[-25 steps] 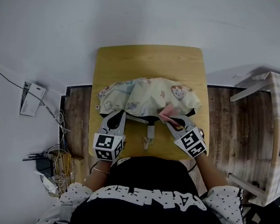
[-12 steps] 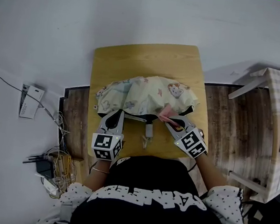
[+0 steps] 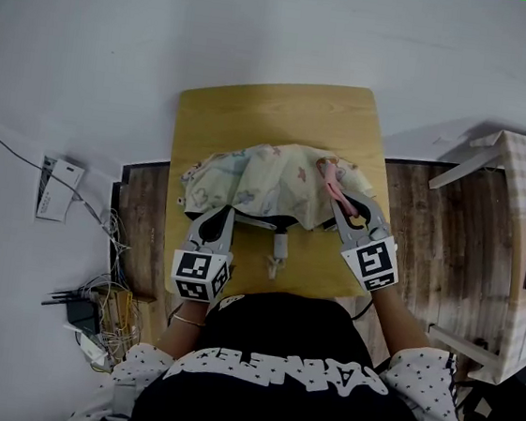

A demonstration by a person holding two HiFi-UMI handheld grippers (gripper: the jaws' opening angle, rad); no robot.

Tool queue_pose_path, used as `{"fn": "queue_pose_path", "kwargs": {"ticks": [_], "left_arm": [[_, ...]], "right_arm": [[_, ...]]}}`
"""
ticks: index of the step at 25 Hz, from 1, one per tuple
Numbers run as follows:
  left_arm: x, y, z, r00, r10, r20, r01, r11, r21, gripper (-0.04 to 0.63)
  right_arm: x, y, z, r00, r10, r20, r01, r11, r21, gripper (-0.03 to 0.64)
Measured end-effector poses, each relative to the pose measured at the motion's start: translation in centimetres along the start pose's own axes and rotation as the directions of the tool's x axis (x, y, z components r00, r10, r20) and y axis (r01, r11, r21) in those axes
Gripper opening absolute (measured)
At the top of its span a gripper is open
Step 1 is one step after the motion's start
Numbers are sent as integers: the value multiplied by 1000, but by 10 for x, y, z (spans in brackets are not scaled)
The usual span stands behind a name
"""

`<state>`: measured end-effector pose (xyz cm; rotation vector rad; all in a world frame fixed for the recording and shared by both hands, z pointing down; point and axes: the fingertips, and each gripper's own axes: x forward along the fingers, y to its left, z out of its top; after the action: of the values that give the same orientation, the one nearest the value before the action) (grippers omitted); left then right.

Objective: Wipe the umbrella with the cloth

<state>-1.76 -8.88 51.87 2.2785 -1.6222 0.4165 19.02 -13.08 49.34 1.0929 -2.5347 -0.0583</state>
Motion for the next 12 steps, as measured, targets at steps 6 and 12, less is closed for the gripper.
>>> {"fn": "queue_pose_path", "kwargs": {"ticks": [6,12], "left_arm": [[-1,-2,0,1000,-9,2,9,1000,-4,0],[-1,-6,-1,1000,-28,-4,28,1000,-3,0]], "right_arm": [[4,-31,-10,995,-81,-54,82,997,13,34],[10,-18,-33,993,-14,-117,17,1000,24,34]]}}
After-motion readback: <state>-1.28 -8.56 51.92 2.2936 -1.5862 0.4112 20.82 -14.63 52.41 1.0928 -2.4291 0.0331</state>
